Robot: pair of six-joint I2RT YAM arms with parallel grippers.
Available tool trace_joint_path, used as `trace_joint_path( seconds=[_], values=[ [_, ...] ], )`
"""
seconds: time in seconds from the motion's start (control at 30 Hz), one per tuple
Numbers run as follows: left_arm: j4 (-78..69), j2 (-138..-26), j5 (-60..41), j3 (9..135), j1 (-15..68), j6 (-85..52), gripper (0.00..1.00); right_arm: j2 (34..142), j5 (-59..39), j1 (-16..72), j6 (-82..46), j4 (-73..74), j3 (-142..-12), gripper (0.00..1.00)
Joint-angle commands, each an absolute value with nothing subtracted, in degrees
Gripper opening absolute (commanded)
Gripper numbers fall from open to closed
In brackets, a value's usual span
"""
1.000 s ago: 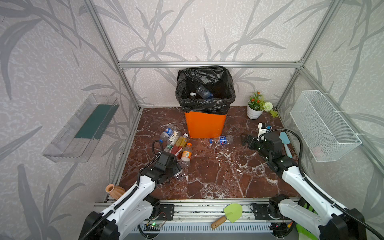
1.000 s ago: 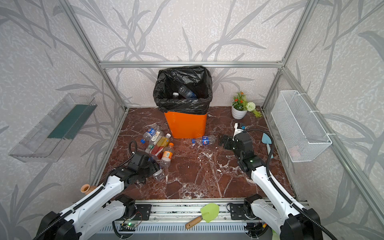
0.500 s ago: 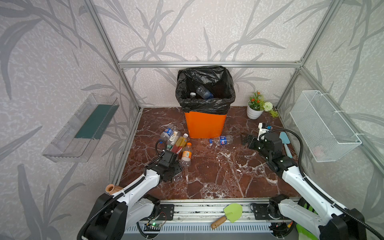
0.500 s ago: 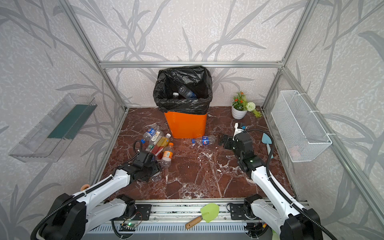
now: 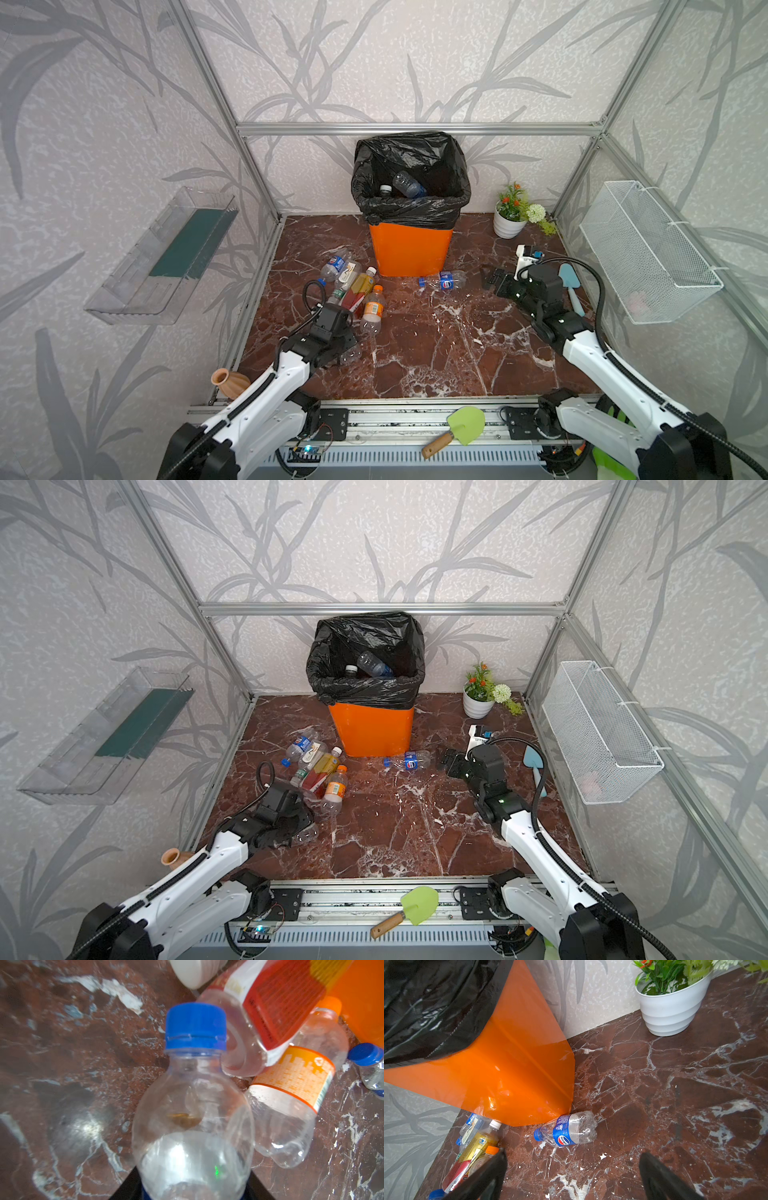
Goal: Throw the plastic bottles in the bin
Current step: 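Grasp the blue-capped Pepsi bottle with the left gripper, then lift the Pepsi bottle over the bin and release it with the left gripper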
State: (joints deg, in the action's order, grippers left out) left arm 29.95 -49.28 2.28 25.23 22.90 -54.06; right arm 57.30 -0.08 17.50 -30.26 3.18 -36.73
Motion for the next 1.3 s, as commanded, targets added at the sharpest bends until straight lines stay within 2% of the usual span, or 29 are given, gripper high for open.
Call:
trace_joint_path(
  seconds=[0.0, 0.23, 0.37, 0.47, 0.63, 0.73, 0.8, 0.83, 0.9, 0.97, 1.0, 1.03, 1.07, 1.1, 1.17, 1.27],
  values=[
    [36.34, -42.22, 9.45, 28.91, 23.12, -54.30, 0.53, 57.39, 0.04, 17.31, -31.11, 5.70, -36.03, 0.99],
    [39.13, -26.74, 22.51, 39.29, 23.01, -44.88, 0.52, 55.41, 2.88, 17.23, -32.94, 9.17, -33.90, 0.99],
    [29.41, -27.52, 25.38, 46.33, 23.03, -35.51, 0.51, 53.73, 4.89, 17.05, -34.10, 11.60, -32.07, 0.99],
    [20.32, -34.80, 22.32, 53.20, 23.03, -28.77, 0.51, 52.37, 5.34, 16.83, -33.95, 11.88, -31.59, 0.99],
    [11.04, -53.44, 11.02, 69.21, 23.02, -21.48, 0.50, 50.76, 4.89, 16.35, -33.60, 9.79, -31.05, 0.99],
    [7.09, -67.07, 0.52, 82.39, 23.08, -19.11, 0.48, 49.62, 3.75, 16.11, -33.97, 9.20, -30.01, 0.99],
    [12.19, -79.12, -6.85, 98.05, 23.21, -17.52, 0.48, 49.09, 2.78, 16.04, -34.10, 8.77, -29.54, 0.99],
    [17.52, -85.36, -8.92, 106.49, 23.37, -17.32, 0.50, 48.98, 2.28, 16.00, -34.10, 8.62, -29.58, 0.99],
    [33.65, -99.56, -10.83, 129.08, 23.62, -16.96, 0.68, 48.46, 1.31, 15.95, -33.69, 7.73, -29.85, 0.99],
    [49.00, -111.48, -9.92, 151.22, 23.57, -17.29, 0.78, 47.75, 0.89, 15.82, -32.95, 6.36, -30.29, 0.99],
    [54.35, -116.67, -8.50, 162.22, 23.62, -17.63, 0.91, 47.15, 0.93, 15.72, -32.43, 5.49, -30.49, 0.99],
    [57.81, -120.24, -7.64, 169.98, 23.71, -17.75, 0.99, 46.59, 1.11, 15.67, -32.06, 4.90, -30.56, 0.99],
    [60.27, -122.84, -6.83, 176.41, 23.64, -17.75, 0.99, 46.01, 1.40, 15.64, -31.70, 4.35, -30.58, 0.99],
    [61.12, -123.74, -6.26, 179.61, 23.68, -17.69, 0.99, 45.57, 1.64, 15.56, -31.51, 4.06, -30.43, 0.99],
    [60.08, -121.11, -5.85, 176.58, 23.77, -17.43, 0.99, 45.26, 1.76, 15.51, -31.40, 3.78, -30.31, 0.99],
    [54.12, -112.15, -3.75, 161.28, 24.89, -15.53, 0.99, 46.07, 1.59, 15.47, -31.96, 3.86, -30.04, 0.99]
  ],
)
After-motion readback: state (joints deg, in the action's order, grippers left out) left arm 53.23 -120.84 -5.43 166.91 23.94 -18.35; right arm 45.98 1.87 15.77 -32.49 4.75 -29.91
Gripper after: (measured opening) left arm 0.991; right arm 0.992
